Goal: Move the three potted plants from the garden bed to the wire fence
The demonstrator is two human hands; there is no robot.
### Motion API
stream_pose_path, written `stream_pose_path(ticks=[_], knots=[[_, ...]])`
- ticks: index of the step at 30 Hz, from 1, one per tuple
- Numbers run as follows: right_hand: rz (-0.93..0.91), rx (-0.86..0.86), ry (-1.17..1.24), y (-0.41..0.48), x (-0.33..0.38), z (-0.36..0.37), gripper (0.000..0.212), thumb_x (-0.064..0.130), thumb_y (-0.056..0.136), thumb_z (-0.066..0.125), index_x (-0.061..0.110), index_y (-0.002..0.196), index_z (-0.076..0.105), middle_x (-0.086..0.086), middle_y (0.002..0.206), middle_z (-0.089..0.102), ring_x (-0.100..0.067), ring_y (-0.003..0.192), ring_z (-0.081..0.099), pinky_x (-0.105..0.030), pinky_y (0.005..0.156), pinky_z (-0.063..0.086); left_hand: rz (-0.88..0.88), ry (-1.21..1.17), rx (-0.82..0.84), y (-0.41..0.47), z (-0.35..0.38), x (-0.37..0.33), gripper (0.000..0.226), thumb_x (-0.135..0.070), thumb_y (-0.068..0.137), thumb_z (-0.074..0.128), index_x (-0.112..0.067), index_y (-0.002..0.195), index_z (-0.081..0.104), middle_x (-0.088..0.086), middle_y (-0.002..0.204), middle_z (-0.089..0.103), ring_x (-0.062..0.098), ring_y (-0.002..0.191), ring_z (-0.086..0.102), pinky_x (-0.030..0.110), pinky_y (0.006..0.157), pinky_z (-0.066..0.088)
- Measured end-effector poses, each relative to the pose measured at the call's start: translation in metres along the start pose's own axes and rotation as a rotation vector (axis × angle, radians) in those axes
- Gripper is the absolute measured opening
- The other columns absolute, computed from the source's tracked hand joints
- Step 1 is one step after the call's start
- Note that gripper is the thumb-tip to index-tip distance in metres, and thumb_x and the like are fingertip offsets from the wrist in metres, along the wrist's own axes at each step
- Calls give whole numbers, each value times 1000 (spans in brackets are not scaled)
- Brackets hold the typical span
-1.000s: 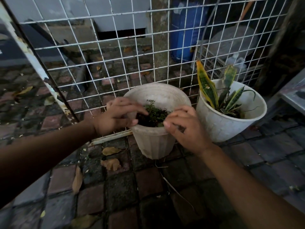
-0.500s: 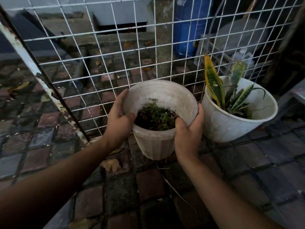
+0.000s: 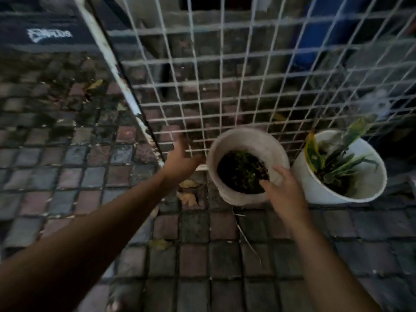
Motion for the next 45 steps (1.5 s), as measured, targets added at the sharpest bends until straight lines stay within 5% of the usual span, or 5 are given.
stream_pose_path(ticks=[7,12,20,32,45], knots=[[-410,291,-236,-100,284,-57,48,13,98,68,28,142,56,8,146,50,-16,137,46,-40,113,42,95,-187,-163,-135,-210,-177,58,-30,86,74,-74,113,47,-8,128,57,-1,105,67,16,79,58],[-690,424,-351,-195,534,-42,44,9,99,66,21,141,61,15,140,44,-2,134,37,-5,111,23,178,-280,-327,-243,-405,-325,39,6,103,53,-23,128,56,3,125,63,9,107,64,9,75,52],[-1072,421,-236,-314,852,26,40,18,90,65,17,130,68,9,130,56,-15,127,55,-39,110,45,336,-306,-580,-361,-653,-473,39,6,101,57,-28,120,60,-4,108,71,-5,90,71,11,77,56],[-1316,487,-242,-306,1060,171,39,0,89,73,8,126,71,-12,128,65,-27,121,60,-10,103,35,418,-274,-825,-289,-855,-527,30,-1,104,57,-25,122,58,-3,95,66,-9,69,64,7,59,49],[-1426,809,-413,-196,1235,445,39,19,94,69,20,134,65,-3,136,59,-23,130,54,-41,114,44,92,-331,-981,-110,-1008,-442,35,-23,105,62,-33,137,53,5,127,66,16,118,65,33,96,53]])
Point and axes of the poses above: each hand's wrist, its own y-axis towards the middle knuckle, its own z-axis out of the palm, x = y × z, the point moved 7 cm from there along y, towards the middle knuckle
